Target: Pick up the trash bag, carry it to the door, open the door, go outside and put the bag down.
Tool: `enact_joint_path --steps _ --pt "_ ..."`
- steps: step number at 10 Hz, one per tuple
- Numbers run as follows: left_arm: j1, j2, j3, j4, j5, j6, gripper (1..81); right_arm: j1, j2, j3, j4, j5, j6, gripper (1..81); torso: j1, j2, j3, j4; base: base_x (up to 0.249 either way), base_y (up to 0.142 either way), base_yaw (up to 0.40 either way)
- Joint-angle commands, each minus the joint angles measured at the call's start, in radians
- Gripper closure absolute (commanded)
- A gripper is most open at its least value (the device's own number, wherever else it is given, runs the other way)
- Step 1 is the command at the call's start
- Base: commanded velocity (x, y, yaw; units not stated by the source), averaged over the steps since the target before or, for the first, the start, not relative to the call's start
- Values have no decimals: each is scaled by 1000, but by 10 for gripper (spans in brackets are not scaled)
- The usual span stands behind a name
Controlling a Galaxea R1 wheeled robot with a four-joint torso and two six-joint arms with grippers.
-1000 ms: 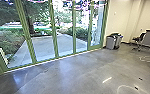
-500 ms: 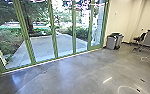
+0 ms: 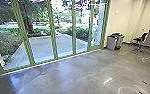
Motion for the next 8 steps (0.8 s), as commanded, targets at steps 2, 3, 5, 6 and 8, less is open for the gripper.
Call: enact_joint_path --steps 2,3,5,6,8 --pt "-57 -5 -3 1 63 4 811 38 8 2 -10 -58 -4 10 0 0 0 0 135 -73 0" --pt "-58 -3 -3 4 63 4 811 38 8 2 -8 -58 -4 10 0 0 0 0 135 -77 0" --pt "-58 -2 -3 4 63 4 811 36 8 -1 -10 -58 -4 10 0 0 0 0 135 -77 0" --pt "-59 -2 -3 4 63 4 811 36 8 -1 -10 -58 -4 10 0 0 0 0 135 -75 0" --pt "-58 -2 -3 4 63 4 811 38 8 -1 -10 -58 -4 10 0 0 0 0 135 -75 0"
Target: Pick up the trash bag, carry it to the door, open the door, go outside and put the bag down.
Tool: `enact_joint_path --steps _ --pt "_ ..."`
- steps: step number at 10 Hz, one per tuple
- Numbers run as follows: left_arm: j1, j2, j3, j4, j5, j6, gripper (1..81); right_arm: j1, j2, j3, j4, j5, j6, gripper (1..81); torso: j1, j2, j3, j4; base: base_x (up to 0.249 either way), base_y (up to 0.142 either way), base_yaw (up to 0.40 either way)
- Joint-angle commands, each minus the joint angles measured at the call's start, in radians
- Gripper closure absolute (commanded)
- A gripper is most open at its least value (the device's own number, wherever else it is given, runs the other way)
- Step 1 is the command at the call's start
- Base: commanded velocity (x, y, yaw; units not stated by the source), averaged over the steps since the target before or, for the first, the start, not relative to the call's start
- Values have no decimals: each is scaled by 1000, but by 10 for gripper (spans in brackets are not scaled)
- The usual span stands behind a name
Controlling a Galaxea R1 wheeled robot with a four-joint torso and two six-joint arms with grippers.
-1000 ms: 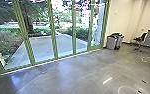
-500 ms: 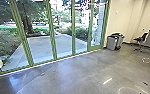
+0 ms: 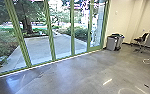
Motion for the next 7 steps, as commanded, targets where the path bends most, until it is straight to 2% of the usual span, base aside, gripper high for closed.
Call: enact_joint_path --steps 1,4,7 --pt "-60 -2 1 2 64 4 811 35 -3 4 -9 -58 -4 10 0 0 0 0 135 -75 0" --pt "-61 -2 1 2 64 4 811 32 -1 -6 -7 -56 -4 10 0 0 0 0 135 -70 0" --pt "-61 -2 1 -1 64 4 811 32 -1 -6 -7 -56 -4 10 1 0 0 0 121 0 0"
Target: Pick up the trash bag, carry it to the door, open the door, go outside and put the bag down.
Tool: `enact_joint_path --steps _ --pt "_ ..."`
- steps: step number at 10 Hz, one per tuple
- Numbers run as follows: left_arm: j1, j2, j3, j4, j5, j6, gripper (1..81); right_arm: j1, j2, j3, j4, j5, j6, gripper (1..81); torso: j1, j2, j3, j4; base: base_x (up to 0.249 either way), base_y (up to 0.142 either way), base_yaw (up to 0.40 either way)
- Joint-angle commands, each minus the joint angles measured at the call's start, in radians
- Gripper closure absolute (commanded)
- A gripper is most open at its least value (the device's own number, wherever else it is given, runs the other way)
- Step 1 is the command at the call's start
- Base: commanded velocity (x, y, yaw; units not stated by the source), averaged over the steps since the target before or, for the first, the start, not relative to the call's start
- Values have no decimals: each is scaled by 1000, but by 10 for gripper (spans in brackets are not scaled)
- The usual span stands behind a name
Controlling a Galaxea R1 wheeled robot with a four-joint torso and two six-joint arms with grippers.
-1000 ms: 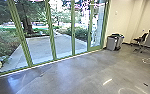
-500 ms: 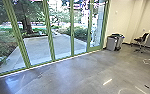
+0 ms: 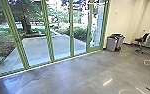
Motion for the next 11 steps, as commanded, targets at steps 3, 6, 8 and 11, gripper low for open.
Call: enact_joint_path --steps 3,6,8,11 --pt "-58 -4 1 -1 64 4 811 36 1 6 -9 -56 -4 10 0 0 0 0 117 0 0" --pt "-58 -6 1 -1 64 4 811 35 1 5 -7 -54 -4 10 0 0 0 0 122 0 0" --pt "-58 -4 1 -1 64 4 811 36 1 5 -9 -54 -4 10 0 0 0 0 126 0 0" --pt "-58 -4 1 -1 64 6 811 35 1 5 -7 -54 -4 10 0 0 0 0 133 0 0"
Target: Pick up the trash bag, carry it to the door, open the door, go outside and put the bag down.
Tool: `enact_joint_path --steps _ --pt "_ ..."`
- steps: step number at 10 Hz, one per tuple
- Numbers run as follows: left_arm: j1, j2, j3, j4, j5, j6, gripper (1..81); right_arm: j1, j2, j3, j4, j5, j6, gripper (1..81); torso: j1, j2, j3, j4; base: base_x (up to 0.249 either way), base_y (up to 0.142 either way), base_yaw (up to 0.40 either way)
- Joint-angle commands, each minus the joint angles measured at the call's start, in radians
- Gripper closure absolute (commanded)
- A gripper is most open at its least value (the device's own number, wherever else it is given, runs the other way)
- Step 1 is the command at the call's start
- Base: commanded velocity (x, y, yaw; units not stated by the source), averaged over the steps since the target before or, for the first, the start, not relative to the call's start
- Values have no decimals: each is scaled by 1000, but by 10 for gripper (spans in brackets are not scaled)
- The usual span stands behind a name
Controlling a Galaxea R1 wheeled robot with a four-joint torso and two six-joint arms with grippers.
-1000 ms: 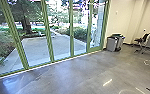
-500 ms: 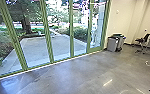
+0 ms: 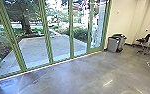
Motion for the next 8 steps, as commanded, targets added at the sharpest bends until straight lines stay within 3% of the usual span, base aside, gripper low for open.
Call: enact_joint_path --steps 1,8 --pt "-59 -2 1 0 64 5 811 34 0 5 -7 -55 -2 10 0 0 0 0 135 0 0" --pt "-59 -1 1 1 64 4 811 34 -2 5 -9 -55 -4 10 0 0 0 0 136 -60 0"
